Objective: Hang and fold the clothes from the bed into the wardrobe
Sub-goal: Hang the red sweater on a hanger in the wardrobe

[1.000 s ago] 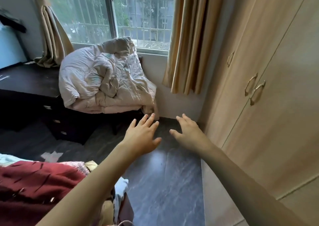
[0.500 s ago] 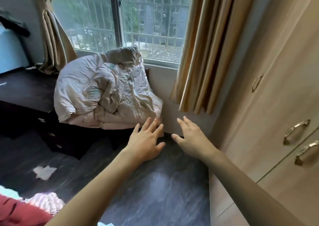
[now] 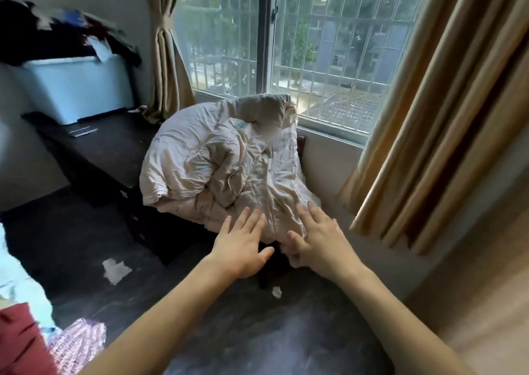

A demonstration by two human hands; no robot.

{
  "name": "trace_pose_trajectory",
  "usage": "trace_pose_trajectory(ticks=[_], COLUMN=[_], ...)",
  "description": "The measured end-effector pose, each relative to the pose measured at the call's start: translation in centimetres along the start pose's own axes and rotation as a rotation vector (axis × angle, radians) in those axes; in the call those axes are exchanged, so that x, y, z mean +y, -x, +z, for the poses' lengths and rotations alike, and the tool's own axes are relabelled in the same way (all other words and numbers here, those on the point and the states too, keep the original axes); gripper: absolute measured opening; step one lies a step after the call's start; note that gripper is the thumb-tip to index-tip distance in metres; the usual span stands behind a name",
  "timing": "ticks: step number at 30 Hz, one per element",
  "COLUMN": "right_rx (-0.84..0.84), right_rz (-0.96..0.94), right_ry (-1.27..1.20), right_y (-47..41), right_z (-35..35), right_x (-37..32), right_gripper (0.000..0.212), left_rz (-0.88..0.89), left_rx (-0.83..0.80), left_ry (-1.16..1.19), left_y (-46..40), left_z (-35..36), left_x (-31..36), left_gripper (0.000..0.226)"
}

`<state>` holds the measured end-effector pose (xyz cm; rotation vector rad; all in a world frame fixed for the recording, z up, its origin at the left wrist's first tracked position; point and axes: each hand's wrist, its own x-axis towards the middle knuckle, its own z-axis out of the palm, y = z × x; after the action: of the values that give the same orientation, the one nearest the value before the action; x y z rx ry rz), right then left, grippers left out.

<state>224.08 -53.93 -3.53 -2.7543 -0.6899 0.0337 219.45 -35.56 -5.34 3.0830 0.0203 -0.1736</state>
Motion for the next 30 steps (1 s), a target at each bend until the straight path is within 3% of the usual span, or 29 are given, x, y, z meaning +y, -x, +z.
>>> trace_pose_trajectory(ticks=[5, 10, 14, 17, 19, 30], right_rx=[-0.074, -0.089, -0.154, -0.204, -0.207, -0.371], right_rz=[-0.135, -0.286, -0.487, -0.692, -0.807, -1.099], right_ry=[0.083, 0.044, 0.013, 0.022, 0.086, 0.052], right_y=[-8.3, -15.6, -19.8, -22.9, -25.0, -31.1], right_z=[-0.7, 0.0, 2.4, 4.5, 6.4, 12.1], right_x=[2.6, -0.3, -6.5, -11.7, -15.5, -39.9], right_gripper=[0.069, 0.067, 0.068, 0.053, 0.072, 0.067], left_rz=[-0.116, -0.301, -0.51, -0.67, -0.765, -1.221], left_rx=[0.091, 0.103, 0.097, 0.095, 0.098, 0.21], left_ry=[0.023, 0.017, 0.031, 0.049, 0.06, 0.135], left_y=[-5.9, -7.2, -5.4, -3.0, -1.3, 7.1], left_z=[-1.3, -1.4, -0.9, -0.3, 0.1, 0.0], left_x=[-0.6, -5.1, -10.8, -15.4, -18.7, -37.8], left_gripper=[0.077, 0.076, 0.074, 0.073, 0.073, 0.07])
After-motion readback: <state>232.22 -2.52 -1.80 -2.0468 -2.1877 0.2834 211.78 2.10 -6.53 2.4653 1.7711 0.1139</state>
